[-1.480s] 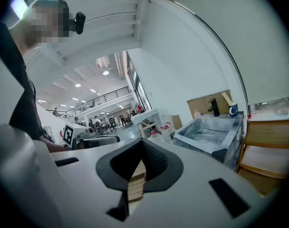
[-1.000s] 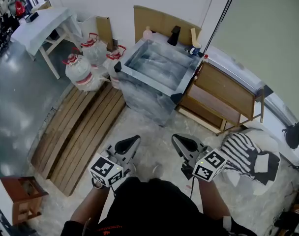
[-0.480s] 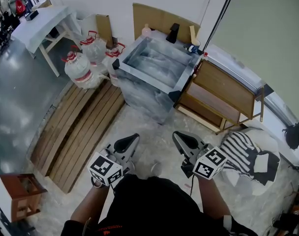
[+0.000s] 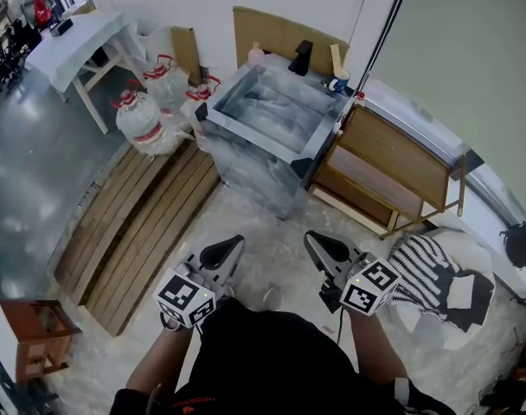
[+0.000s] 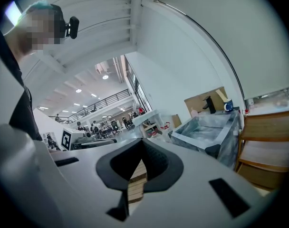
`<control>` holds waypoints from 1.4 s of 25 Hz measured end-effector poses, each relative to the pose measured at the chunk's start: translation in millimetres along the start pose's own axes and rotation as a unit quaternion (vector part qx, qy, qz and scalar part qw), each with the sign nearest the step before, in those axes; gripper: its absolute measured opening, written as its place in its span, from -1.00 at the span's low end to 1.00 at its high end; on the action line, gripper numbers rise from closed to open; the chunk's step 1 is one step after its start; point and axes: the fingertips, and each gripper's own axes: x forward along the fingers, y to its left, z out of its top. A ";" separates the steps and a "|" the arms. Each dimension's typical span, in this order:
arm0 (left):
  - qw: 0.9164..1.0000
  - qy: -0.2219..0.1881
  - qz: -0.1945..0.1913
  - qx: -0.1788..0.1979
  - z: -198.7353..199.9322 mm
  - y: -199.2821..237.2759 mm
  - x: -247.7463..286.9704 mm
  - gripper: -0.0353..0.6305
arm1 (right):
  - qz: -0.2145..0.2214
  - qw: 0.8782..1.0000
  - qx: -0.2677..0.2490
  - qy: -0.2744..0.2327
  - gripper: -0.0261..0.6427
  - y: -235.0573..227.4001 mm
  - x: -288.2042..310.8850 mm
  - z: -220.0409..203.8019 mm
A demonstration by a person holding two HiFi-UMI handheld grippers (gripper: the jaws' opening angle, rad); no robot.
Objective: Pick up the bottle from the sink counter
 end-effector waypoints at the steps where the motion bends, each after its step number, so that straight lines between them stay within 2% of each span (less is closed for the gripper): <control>1: 1.000 0.000 0.002 0.000 0.0 -1.1 1.2 -0.83 | 0.002 1.000 0.000 0.001 -0.91 -1.4 -2.0 0.0; 18: 1.000 0.002 0.018 0.007 4.9 11.3 31.3 -0.83 | 0.006 1.000 0.002 0.004 -0.91 -38.1 -5.6 11.6; 29: 1.000 -0.006 0.018 -0.001 9.2 62.3 68.3 -0.83 | -0.005 1.000 -0.005 0.011 -0.91 -79.3 29.9 27.0; 35: 1.000 0.000 0.013 -0.012 12.5 115.6 99.5 -0.83 | -0.017 1.000 0.007 0.017 -0.91 -116.3 74.3 36.0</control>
